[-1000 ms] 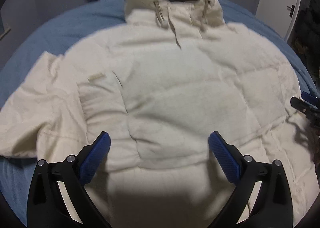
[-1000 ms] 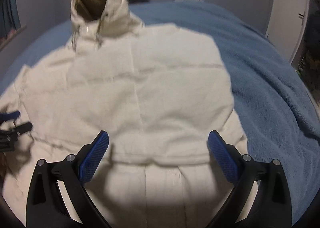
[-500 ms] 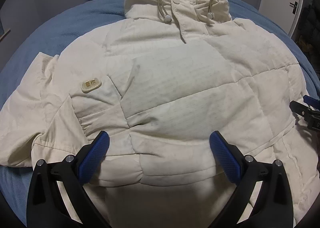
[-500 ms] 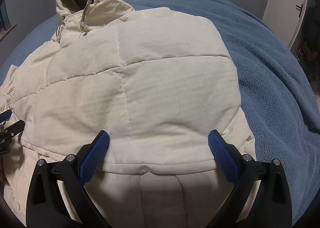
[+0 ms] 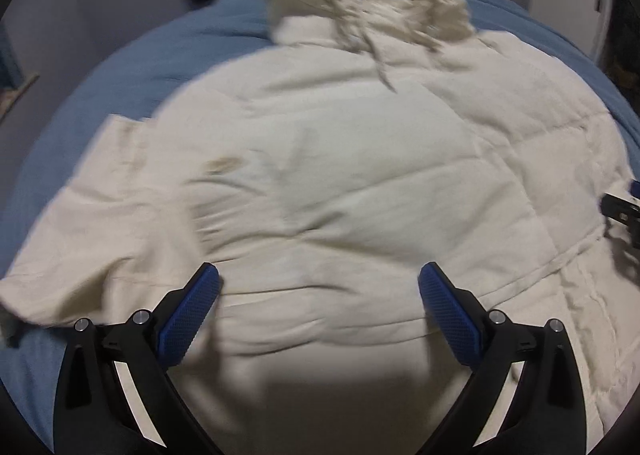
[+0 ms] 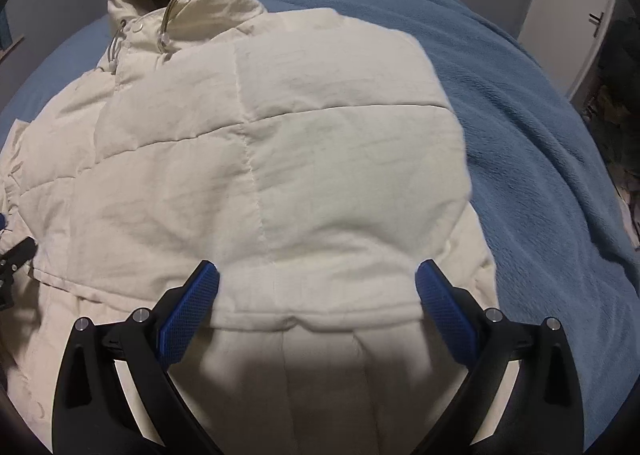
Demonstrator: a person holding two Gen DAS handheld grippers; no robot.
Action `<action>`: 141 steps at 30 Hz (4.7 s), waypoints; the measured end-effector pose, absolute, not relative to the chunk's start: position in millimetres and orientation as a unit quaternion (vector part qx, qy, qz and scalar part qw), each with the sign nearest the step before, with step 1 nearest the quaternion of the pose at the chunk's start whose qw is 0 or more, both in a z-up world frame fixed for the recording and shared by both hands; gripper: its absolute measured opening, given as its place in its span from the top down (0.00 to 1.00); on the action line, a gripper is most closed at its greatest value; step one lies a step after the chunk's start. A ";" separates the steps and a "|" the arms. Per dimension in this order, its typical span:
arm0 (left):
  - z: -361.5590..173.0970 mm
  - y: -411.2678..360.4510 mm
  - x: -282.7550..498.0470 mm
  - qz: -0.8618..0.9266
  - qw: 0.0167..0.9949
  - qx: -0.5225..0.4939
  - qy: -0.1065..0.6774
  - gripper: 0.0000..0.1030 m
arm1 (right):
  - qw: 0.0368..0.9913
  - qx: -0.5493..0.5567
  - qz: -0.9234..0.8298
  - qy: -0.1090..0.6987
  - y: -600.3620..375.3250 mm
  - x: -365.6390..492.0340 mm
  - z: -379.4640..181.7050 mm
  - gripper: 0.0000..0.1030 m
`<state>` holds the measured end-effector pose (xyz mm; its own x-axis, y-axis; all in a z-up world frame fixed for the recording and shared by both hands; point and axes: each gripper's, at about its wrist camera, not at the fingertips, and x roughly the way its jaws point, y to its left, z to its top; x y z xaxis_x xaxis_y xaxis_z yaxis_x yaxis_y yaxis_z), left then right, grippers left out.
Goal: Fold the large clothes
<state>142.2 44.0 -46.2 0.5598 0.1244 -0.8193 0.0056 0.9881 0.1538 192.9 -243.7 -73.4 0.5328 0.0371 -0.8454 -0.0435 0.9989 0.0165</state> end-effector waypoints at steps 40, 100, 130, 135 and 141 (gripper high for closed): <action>-11.8 380.4 62.6 0.323 0.808 -0.246 0.426 0.06 | 0.893 0.058 0.149 0.420 -188.3 129.0 -14.3 0.07; -13.7 -38.3 122.1 -0.139 0.901 0.107 0.398 0.79 | 0.909 0.111 0.039 0.399 -282.4 142.5 -21.9 0.07; 45.2 173.0 97.7 0.047 0.899 -0.085 0.428 0.08 | 0.886 -0.099 0.261 0.371 -56.7 103.1 34.0 0.07; 44.7 196.7 96.0 0.070 0.895 -0.112 0.425 0.08 | 0.868 -0.152 0.294 0.370 1.1 100.8 14.5 0.07; 36.9 218.0 95.1 0.089 0.889 -0.153 0.421 0.08 | 0.860 -0.184 0.318 0.354 54.2 105.4 -6.6 0.15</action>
